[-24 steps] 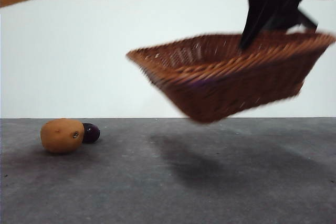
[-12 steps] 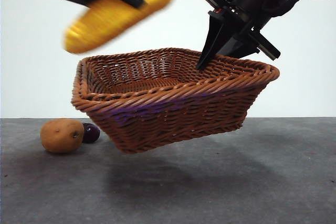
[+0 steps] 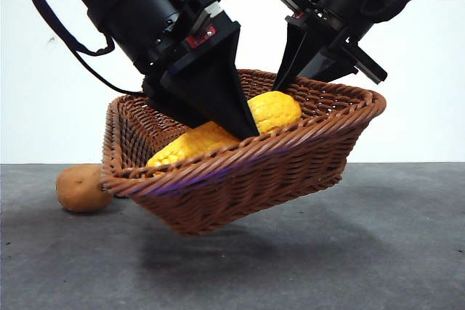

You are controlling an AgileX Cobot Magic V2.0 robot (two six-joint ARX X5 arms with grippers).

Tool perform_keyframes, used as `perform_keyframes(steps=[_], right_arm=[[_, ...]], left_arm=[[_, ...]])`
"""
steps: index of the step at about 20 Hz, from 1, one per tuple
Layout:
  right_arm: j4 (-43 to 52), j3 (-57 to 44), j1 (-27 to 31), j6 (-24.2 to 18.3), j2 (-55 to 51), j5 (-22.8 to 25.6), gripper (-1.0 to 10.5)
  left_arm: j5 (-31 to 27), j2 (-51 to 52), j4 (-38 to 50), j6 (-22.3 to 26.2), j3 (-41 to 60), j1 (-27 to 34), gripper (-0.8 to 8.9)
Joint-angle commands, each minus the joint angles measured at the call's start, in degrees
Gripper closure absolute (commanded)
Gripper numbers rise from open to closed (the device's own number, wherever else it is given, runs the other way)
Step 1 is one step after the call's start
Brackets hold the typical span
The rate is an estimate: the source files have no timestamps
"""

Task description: Help me put the vegetables on the table into the basket

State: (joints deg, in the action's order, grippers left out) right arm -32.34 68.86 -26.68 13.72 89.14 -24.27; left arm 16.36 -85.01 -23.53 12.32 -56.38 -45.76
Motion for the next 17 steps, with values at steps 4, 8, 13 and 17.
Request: perform_keyframes(steps=[4, 8, 13, 17], right_arm=[[0.98, -0.28, -0.04, 1.03, -0.04, -0.83, 9.6], [1.03, -0.28, 0.02, 0.55, -0.04, -0.79, 9.6], [0.96, 0.68, 3.37, -0.50, -1.16, 1.07, 9.6], [-1.51, 4.79, 9.79, -1.40, -4.20, -1.73, 9.6]], left_arm=[[0.50, -0.09, -0.76, -2.89, -0.55, -0.94, 2.93], [0.02, 0.28, -10.03, -2.99, -8.00, -0.52, 2.93], [-6.86, 0.94, -27.34, -1.86, -25.97, 5.18, 2.93], [-13.40, 1.14, -36.30, -7.23, -38.60, 15.67, 2.93]])
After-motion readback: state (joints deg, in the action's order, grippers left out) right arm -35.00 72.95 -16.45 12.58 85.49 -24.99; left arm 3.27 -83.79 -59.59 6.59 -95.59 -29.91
